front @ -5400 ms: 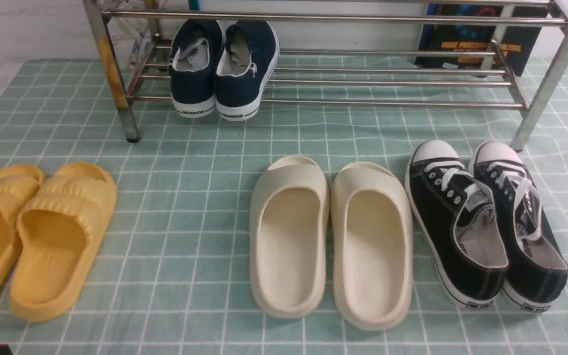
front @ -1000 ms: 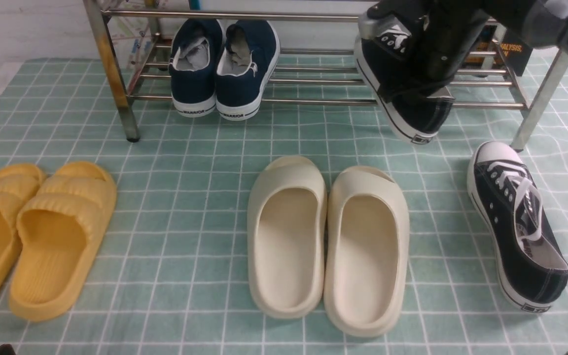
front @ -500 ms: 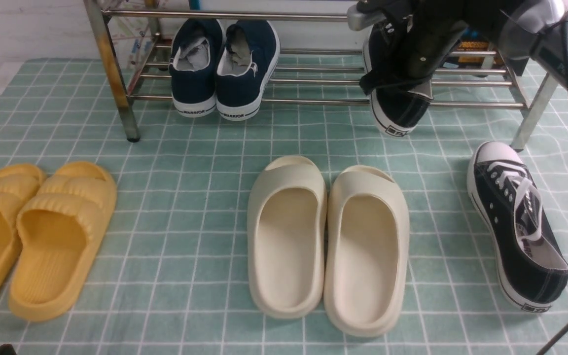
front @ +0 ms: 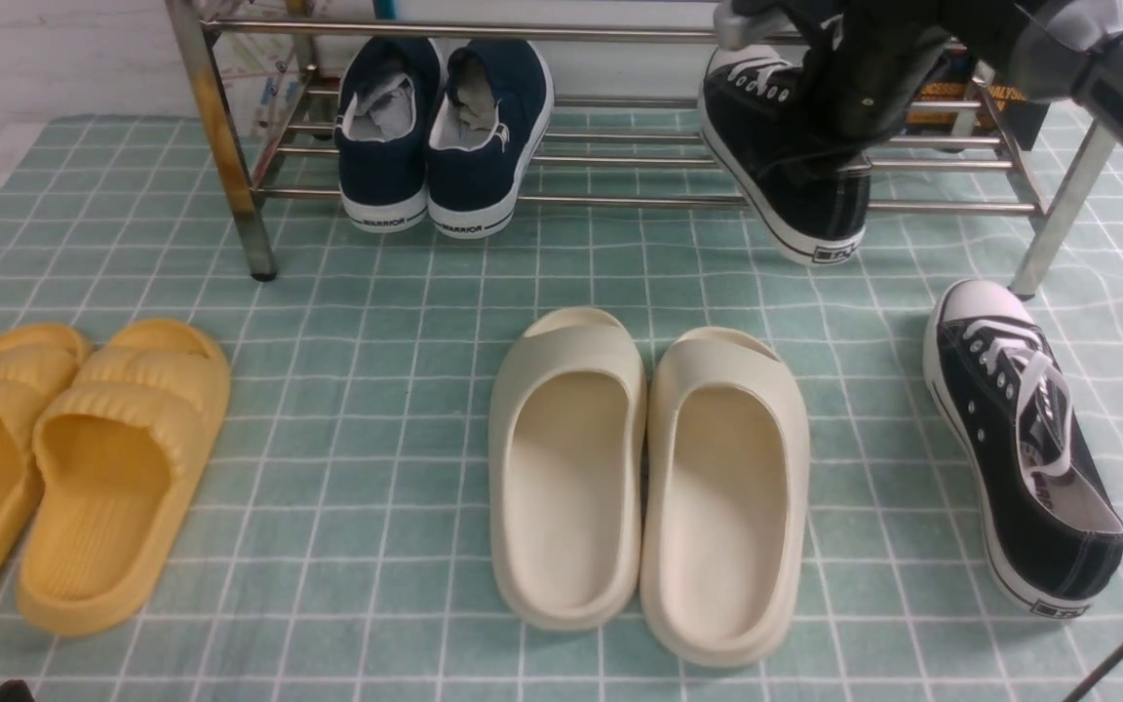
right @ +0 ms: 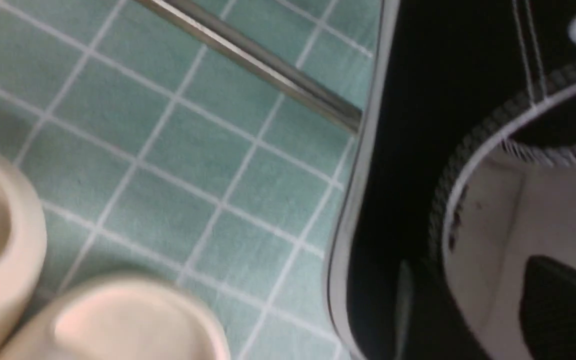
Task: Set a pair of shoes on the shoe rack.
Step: Use the right arm to put a shoe into the shoe rack
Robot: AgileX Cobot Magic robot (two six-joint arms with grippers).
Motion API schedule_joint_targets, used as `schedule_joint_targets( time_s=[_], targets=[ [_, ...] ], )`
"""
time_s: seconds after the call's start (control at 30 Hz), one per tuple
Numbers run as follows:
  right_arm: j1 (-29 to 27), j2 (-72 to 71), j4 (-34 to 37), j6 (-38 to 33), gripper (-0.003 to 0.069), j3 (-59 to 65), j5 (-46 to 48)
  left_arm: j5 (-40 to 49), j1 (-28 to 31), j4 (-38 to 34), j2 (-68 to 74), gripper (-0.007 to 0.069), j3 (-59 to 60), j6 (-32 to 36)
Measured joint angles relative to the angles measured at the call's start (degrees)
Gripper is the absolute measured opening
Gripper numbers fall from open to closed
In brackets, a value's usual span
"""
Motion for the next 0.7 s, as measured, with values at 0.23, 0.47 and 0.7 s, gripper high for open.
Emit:
schedule_joint_targets(
  time_s=[0.23,0.47,0.7],
  targets=[
    [0.0,-6.3,-0.1,0.1,0.0402,2.5,3.3,0.0,0.0,0.0,0.0,0.0134,0.0,0.0],
    [0.0,-7.3,-0.1,0.1,0.0332,13.9,3.4,0.0,0.0,0.0,0.0,0.0134,0.0,0.0],
    [0.0,-7.1,-0.1,0.1,0.0157,21.5,-3.1,0.0,0.0,0.0,0.0,0.0134,0.0,0.0]
  ],
)
